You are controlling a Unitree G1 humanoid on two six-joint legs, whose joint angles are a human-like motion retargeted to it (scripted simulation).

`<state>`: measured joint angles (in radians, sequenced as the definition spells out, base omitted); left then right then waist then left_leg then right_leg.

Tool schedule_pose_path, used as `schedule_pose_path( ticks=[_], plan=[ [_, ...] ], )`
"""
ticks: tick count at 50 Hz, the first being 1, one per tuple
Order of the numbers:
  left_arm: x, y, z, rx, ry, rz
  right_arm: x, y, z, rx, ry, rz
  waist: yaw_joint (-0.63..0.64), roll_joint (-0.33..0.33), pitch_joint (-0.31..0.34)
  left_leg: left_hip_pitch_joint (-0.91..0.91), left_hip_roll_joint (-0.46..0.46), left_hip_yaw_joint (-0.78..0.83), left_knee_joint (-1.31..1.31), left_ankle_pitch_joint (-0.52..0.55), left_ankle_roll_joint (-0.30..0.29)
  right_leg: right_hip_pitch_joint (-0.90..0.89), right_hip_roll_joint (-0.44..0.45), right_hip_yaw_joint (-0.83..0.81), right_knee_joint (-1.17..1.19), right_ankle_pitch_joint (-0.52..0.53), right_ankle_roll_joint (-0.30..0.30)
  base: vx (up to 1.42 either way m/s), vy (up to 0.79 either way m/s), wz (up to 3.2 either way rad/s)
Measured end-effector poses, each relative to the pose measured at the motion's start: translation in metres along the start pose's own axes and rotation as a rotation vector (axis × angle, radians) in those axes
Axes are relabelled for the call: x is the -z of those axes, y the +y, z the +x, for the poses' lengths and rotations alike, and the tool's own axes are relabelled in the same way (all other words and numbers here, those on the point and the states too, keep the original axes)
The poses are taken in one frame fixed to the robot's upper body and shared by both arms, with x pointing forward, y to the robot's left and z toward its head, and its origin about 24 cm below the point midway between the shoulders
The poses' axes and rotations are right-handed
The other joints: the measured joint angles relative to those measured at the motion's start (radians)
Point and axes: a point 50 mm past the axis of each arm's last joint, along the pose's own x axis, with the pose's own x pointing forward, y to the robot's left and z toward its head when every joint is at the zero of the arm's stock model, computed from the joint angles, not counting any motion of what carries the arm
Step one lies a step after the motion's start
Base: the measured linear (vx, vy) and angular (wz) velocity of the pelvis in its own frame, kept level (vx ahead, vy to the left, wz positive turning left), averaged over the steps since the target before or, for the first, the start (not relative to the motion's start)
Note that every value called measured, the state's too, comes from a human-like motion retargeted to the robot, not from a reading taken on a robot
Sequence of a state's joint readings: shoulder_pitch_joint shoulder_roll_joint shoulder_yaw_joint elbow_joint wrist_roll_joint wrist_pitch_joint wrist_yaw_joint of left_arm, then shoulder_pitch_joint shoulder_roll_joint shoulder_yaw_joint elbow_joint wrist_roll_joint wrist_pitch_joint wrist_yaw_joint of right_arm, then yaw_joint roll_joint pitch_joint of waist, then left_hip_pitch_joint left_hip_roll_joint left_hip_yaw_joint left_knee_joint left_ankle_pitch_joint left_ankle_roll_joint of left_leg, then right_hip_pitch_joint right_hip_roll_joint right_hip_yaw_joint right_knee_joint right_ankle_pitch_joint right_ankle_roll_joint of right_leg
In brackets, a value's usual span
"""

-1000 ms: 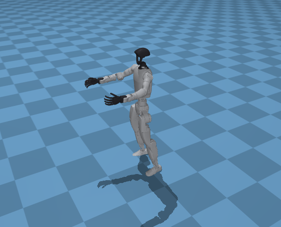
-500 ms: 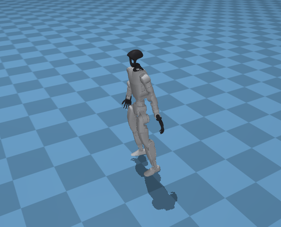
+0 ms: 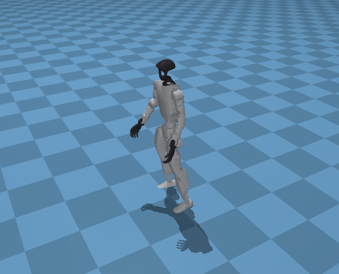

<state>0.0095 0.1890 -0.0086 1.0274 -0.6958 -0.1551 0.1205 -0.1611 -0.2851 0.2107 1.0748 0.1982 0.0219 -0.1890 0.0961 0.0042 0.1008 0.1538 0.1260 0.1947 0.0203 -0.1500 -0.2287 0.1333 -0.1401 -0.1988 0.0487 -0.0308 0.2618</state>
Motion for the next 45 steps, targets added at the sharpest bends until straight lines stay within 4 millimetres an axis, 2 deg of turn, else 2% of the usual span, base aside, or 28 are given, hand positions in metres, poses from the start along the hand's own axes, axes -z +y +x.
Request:
schedule_pose_path(
  ticks=[3,5,8,13,17,22,25,28,30,32,35,38,40,43,45],
  plan=[
    [-0.005,-0.006,0.001,0.028,-0.010,-0.024,-0.010,-0.001,0.001,0.015,-0.059,0.048,-0.005,-0.012,0.015,0.007,-0.018,-0.018,0.001,-0.004,0.017,0.014,-0.020,-0.011,0.005,-0.001,0.000,-0.02,0.07,0.22],
    [-0.006,-0.007,0.001,0.031,-0.006,-0.040,-0.009,-0.002,0.001,0.023,-0.058,0.109,-0.003,-0.019,0.026,0.009,-0.024,-0.025,0.000,-0.004,0.022,0.016,-0.026,-0.014,0.010,-0.001,0.000,-0.04,0.08,0.22],
    [-0.001,-0.002,0.001,0.012,0.019,-0.050,0.004,-0.004,0.000,0.041,0.000,0.217,0.004,-0.028,0.042,0.006,-0.025,-0.029,-0.002,-0.003,0.024,0.007,-0.028,-0.012,0.023,0.001,0.000,-0.05,0.04,0.06],
    [0.017,0.016,-0.003,-0.060,0.098,-0.034,0.039,-0.010,-0.006,0.103,0.143,0.366,0.014,-0.034,0.084,0.010,-0.021,-0.035,-0.005,-0.002,0.025,-0.008,-0.027,-0.009,0.060,-0.001,-0.002,-0.04,0.03,0.07],
    [0.034,0.041,-0.009,-0.154,0.178,-0.024,0.074,-0.013,-0.015,0.141,0.266,0.459,0.026,-0.045,0.095,-0.005,-0.017,-0.031,-0.008,-0.001,0.034,-0.074,-0.031,0.004,0.147,-0.015,-0.001,0.00,0.00,0.00],
    [0.045,0.075,-0.018,-0.291,0.236,-0.113,0.109,-0.029,-0.029,0.237,0.371,0.576,0.013,-0.040,0.122,-0.010,-0.017,-0.042,-0.010,0.003,0.026,-0.067,-0.030,0.000,0.131,-0.012,-0.004,0.00,0.00,0.00],
    [0.043,0.100,-0.023,-0.387,0.242,-0.198,0.125,-0.046,-0.036,0.317,0.423,0.643,0.007,-0.034,0.128,-0.013,-0.016,-0.046,-0.011,0.004,0.023,-0.068,-0.030,-0.003,0.131,-0.014,-0.005,0.00,0.00,0.00],
    [0.027,0.126,-0.026,-0.482,0.214,-0.276,0.134,-0.075,-0.042,0.421,0.455,0.698,-0.002,-0.021,0.124,-0.017,-0.016,-0.052,-0.010,0.006,0.019,-0.061,-0.029,-0.009,0.117,-0.013,-0.005,-0.01,-0.02,0.04],
    [0.008,0.144,-0.027,-0.541,0.173,-0.314,0.134,-0.100,-0.045,0.503,0.457,0.732,-0.009,-0.011,0.118,-0.020,-0.016,-0.056,-0.009,0.007,0.016,-0.052,-0.028,-0.015,0.102,-0.011,-0.003,-0.01,-0.05,0.12],
    [-0.022,0.161,-0.026,-0.589,0.104,-0.337,0.125,-0.130,-0.046,0.593,0.431,0.767,-0.016,0.001,0.107,-0.022,-0.015,-0.061,-0.007,0.008,0.013,-0.042,-0.026,-0.021,0.083,-0.007,-0.001,-0.01,-0.06,0.13],
    [-0.085,0.179,-0.026,-0.629,-0.050,-0.358,0.095,-0.179,-0.046,0.715,0.333,0.825,-0.025,0.020,0.084,-0.027,-0.011,-0.068,-0.005,0.010,0.006,-0.027,-0.019,-0.031,0.053,0.001,0.000,-0.01,-0.07,0.11],
    [-0.172,0.177,-0.029,-0.593,-0.269,-0.380,0.038,-0.226,-0.045,0.778,0.153,0.865,-0.031,0.040,0.065,-0.032,-0.003,-0.073,0.001,0.012,-0.003,-0.013,-0.008,-0.040,0.025,0.011,0.000,-0.02,-0.08,0.09],
    [-0.232,0.166,-0.037,-0.529,-0.432,-0.386,-0.009,-0.250,-0.046,0.784,0.008,0.855,-0.034,0.051,0.046,-0.036,0.002,-0.076,0.004,0.013,-0.008,-0.006,-0.002,-0.045,0.010,0.017,0.000,-0.01,-0.07,0.07],
    [-0.322,0.128,-0.060,-0.374,-0.689,-0.375,-0.092,-0.269,-0.051,0.744,-0.228,0.758,-0.040,0.063,0.017,-0.040,0.007,-0.081,0.007,0.015,-0.015,0.002,0.005,-0.052,-0.006,0.024,0.000,-0.01,-0.04,0.06],
    [-0.375,0.091,-0.084,-0.239,-0.860,-0.354,-0.152,-0.269,-0.058,0.698,-0.388,0.643,-0.044,0.070,-0.001,-0.042,0.009,-0.084,0.008,0.016,-0.019,0.005,0.007,-0.056,-0.012,0.026,0.000,0.00,0.00,0.00]
  ],
)
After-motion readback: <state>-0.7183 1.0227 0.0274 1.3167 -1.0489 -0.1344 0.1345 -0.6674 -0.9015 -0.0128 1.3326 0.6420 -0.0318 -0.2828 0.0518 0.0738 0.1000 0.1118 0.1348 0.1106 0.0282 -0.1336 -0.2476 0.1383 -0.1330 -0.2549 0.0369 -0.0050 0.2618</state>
